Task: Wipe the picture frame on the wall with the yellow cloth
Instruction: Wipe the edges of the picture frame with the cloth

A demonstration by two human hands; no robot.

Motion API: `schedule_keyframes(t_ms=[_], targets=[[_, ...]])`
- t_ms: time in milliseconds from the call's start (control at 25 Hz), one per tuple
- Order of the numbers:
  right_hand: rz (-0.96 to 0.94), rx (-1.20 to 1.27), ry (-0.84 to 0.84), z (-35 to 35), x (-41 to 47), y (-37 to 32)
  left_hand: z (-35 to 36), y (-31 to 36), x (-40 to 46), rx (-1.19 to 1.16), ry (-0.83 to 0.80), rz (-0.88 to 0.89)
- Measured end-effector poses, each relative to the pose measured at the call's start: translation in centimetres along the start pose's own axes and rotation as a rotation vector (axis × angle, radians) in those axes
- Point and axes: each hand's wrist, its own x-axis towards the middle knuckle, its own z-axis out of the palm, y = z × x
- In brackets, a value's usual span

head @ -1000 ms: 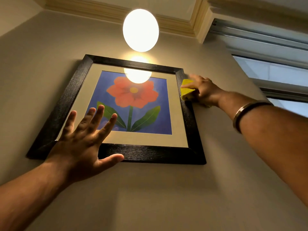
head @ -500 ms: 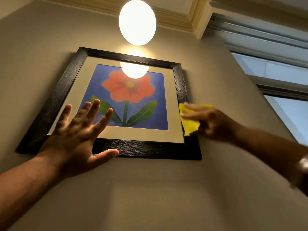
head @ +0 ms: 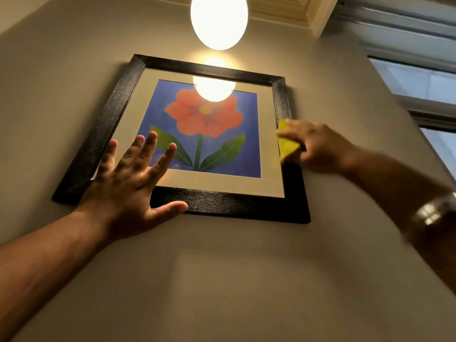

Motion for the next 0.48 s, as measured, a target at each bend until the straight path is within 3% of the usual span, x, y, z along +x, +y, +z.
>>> schedule_keyframes(t_ms=[120, 280, 320, 480], targets=[[0.004, 0.056, 0.184, 5.1, -12.9, -4.2, 0.2, 0.3, 0.1, -0.019, -0.001, -0.006], [0.485, 0.197, 0.346, 7.8, -14.5, -9.0, 0.0, 0.6, -0.2, -0.069, -0.028, 0.006], [0.528, 0.197, 0.361, 8.0, -13.4, -10.9, 0.0, 0.5, -0.4, -0.089, -0.039, 0.006], [0.131, 0.151, 0.282, 9.1, -10.5, -18.2, -0.6, -0.4, -0.4, -0.197, -0.101, 0.142]])
